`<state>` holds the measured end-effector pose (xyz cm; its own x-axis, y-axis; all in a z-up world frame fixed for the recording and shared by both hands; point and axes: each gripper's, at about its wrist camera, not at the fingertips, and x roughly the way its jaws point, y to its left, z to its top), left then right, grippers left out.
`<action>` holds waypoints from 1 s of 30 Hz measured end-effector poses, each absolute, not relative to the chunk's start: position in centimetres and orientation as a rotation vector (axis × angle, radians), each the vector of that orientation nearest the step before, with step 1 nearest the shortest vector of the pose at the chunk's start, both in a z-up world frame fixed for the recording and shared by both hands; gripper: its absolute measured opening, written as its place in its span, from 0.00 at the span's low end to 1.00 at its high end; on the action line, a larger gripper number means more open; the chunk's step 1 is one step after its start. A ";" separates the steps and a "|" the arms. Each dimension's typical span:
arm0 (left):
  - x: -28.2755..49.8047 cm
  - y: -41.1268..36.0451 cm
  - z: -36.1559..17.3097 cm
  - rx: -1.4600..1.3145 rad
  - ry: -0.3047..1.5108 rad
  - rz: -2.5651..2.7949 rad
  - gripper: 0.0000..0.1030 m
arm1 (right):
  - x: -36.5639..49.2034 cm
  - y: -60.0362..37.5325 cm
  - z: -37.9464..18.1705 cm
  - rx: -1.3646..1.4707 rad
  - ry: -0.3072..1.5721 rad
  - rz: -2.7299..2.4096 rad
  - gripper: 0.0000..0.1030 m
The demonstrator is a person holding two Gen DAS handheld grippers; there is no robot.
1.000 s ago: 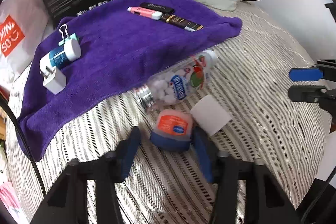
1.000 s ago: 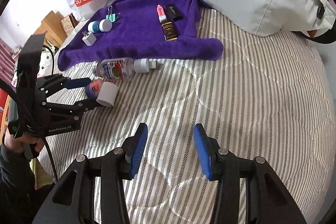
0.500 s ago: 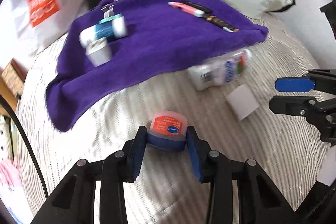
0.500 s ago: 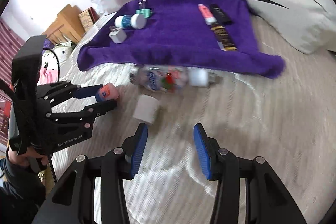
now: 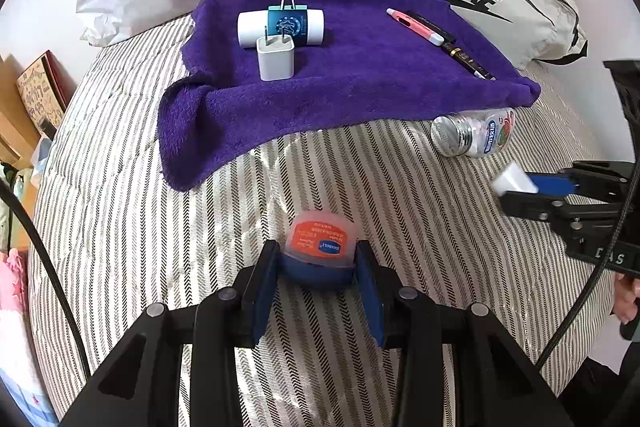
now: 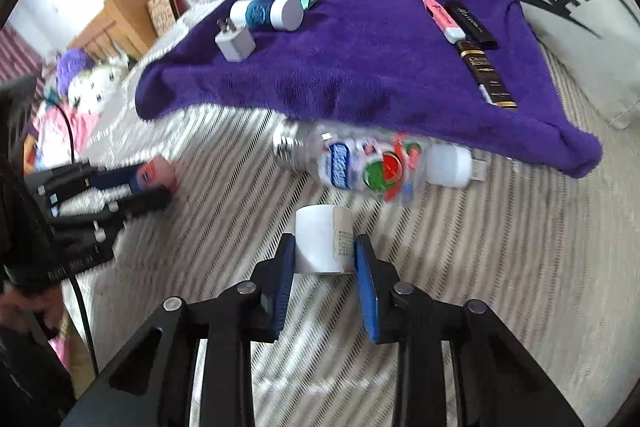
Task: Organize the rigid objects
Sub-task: 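Grasp the orange-lidded Vaseline tin with the left tool while the right tool grasps the white tape roll, then carry the tin onto the towel with left tool while right carries the tape roll there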
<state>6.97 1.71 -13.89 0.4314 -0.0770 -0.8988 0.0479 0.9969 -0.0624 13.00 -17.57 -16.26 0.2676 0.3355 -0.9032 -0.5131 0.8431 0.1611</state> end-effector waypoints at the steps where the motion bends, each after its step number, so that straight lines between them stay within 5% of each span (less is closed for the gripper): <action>1: 6.8 1.8 -13.9 -0.031 1.120 -0.081 0.36 | 12.9 -17.9 -16.1 -0.192 1.166 0.564 0.29; 30: 7.0 3.1 -13.5 -0.122 1.104 -0.070 0.34 | 12.6 -21.4 -15.5 -0.159 1.150 0.583 0.29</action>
